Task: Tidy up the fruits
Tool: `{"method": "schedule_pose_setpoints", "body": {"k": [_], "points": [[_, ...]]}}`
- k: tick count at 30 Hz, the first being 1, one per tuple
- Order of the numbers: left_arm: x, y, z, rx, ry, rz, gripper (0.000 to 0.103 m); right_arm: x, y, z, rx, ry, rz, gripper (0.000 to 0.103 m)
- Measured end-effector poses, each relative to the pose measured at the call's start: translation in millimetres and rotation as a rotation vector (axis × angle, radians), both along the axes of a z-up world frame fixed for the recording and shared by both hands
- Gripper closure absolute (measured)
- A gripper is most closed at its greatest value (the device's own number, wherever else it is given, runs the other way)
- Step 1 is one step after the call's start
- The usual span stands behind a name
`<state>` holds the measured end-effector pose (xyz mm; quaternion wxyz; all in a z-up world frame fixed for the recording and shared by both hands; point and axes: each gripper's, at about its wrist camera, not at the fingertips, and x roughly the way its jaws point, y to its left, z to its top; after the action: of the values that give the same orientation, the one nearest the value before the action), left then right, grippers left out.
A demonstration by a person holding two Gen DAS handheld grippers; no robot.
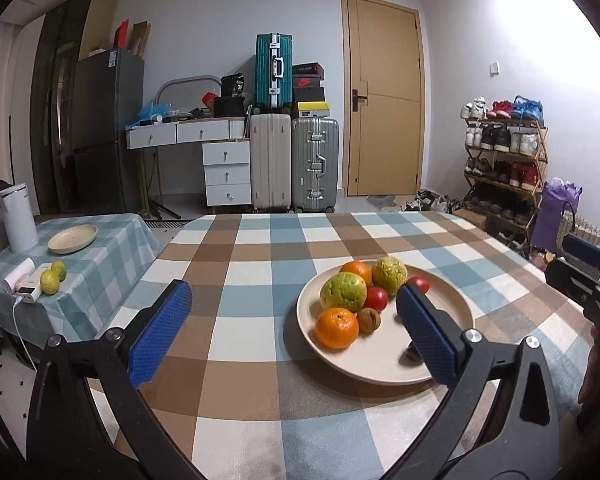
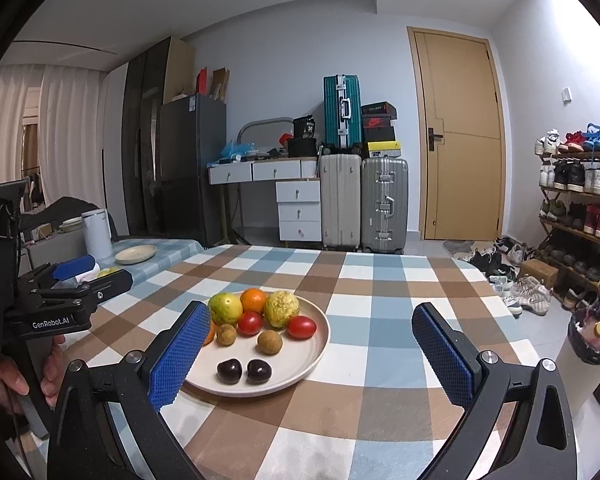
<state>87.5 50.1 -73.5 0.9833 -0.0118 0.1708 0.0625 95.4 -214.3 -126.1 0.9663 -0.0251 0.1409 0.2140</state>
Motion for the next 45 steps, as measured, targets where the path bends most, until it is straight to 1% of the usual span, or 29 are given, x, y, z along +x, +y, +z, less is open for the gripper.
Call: {"method": "schedule_pose_setpoints", "body": {"k": [4,9,14,18,45], "points": [[2.0,-0.8,-5.9,0.026,0.004,-0.001,0.001,1.6,2.8,-4.2,-0.019,0.016,-0.002,0.0],[2.5,-1.0,-5.9,0.022,-0.006,-0.017,0.001,3.1,3.2,-5.3,-0.024,0.024,0.006,0.0],[1.8,5.0,-7.5,-0.012,-0.016,-0.022,0.001,1.9,3.4,-7.1,-0.031,0.022,0.003,0.0],[-0.2,4.8,-5.1,-0.002,-0.022,-0.033,0.001,1.8,4.7,-6.8,-0.036,0.02,0.014,0.0],[0.0,5.8,-5.5,-0.002,-0.023,-0.032,0.001,3.2,5.6,-6.4,-0.035,0.022,0.016,0.0]]}}
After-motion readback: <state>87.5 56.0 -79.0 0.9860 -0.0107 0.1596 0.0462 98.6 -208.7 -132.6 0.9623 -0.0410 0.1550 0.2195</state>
